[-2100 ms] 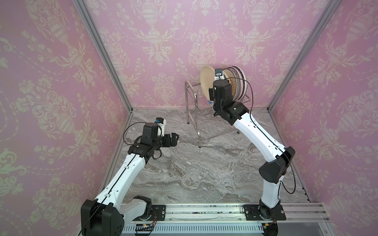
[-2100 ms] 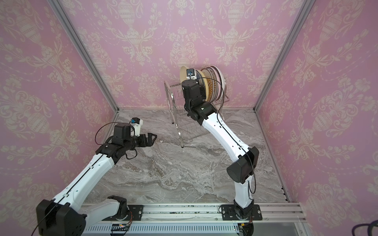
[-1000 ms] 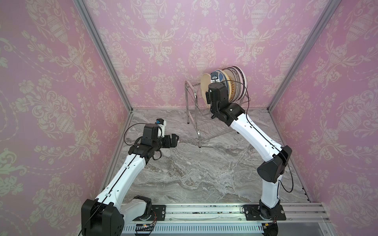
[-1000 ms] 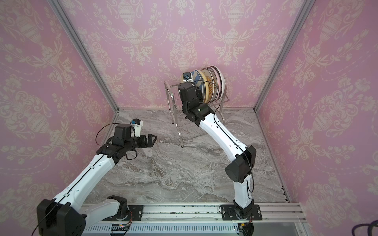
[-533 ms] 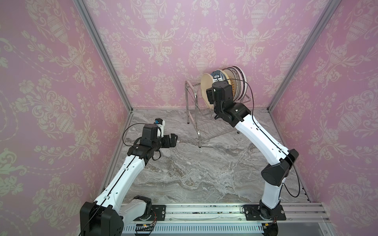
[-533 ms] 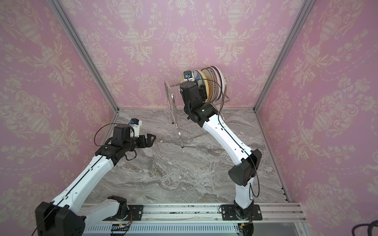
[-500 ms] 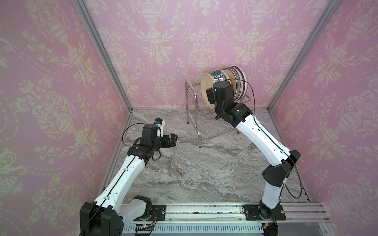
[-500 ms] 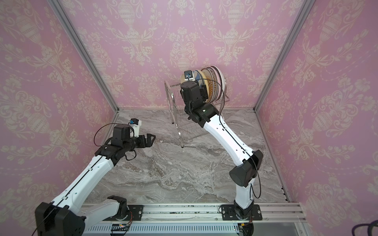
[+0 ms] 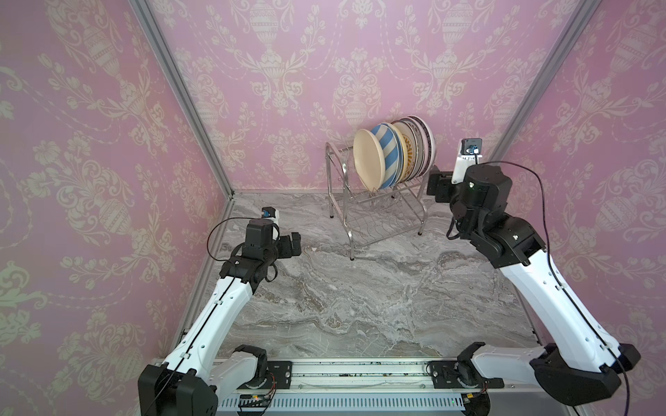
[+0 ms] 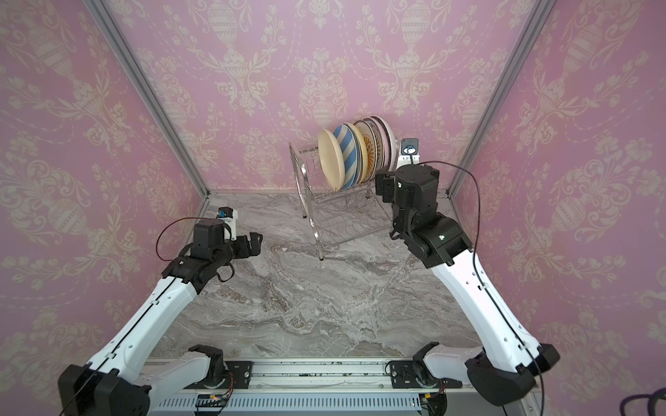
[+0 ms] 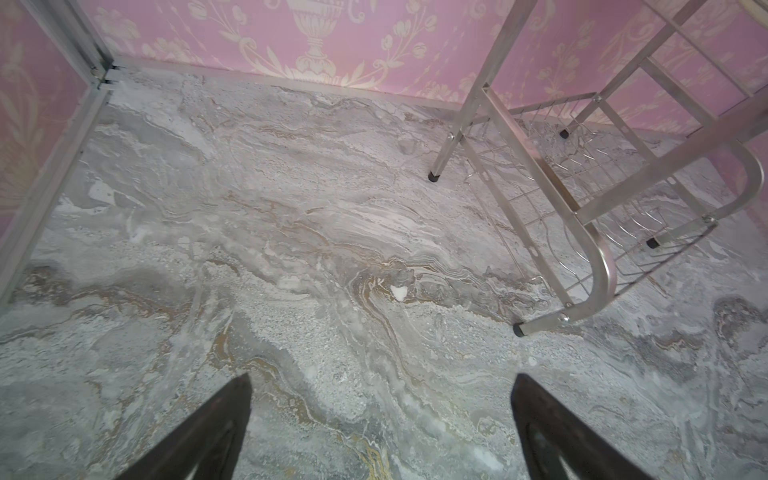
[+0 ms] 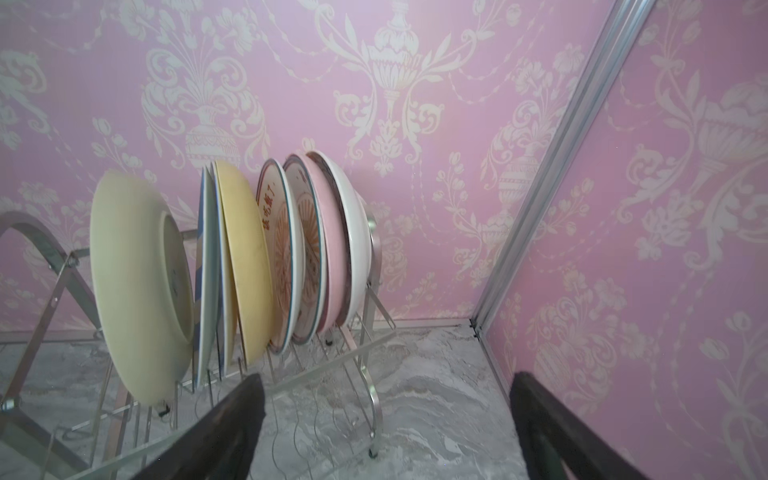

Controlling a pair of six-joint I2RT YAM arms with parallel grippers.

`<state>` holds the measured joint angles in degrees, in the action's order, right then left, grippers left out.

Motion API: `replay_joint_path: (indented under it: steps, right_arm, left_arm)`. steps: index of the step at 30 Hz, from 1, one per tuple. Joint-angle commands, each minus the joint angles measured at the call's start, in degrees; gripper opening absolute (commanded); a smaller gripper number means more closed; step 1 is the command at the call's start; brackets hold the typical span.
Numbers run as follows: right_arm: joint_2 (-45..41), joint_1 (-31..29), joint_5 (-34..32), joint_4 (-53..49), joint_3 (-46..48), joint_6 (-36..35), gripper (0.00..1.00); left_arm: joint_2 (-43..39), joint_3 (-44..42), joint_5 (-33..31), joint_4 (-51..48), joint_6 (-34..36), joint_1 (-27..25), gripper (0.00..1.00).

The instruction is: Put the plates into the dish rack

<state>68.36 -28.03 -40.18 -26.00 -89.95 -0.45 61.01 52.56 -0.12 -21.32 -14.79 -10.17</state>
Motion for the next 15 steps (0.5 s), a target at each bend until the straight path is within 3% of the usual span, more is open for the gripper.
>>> replay_joint_path:
  steps: [1, 5, 9, 12, 15]
  right_arm:
    - [-8.7, 6.1, 5.6, -1.4, 11.7, 4.8, 0.96]
    - [-15.0, 12.3, 9.0, 0.7, 29.9, 10.8, 1.00]
    - [-15.7, 12.6, 11.2, 13.4, 47.4, 11.9, 1.00]
    - [-14.6, 13.4, 10.5, 25.3, 55.6, 8.6, 1.00]
    - [-11.0, 15.7, 12.6, 36.5, 60.6, 7.2, 1.00]
  left_arm:
    - [-4.7, -3.3, -9.6, 5.7, 2.2, 2.0, 0.99]
    - [-8.2, -14.9, -22.0, 18.6, 3.6, 3.0, 0.99]
    - [-6.0, -29.5, -33.4, 41.1, 8.4, 3.9, 0.99]
    - [-1.9, -32.4, -28.5, 46.8, 8.7, 6.6, 0.99]
    - [4.0, -33.2, -27.6, 51.3, 10.5, 7.0, 0.99]
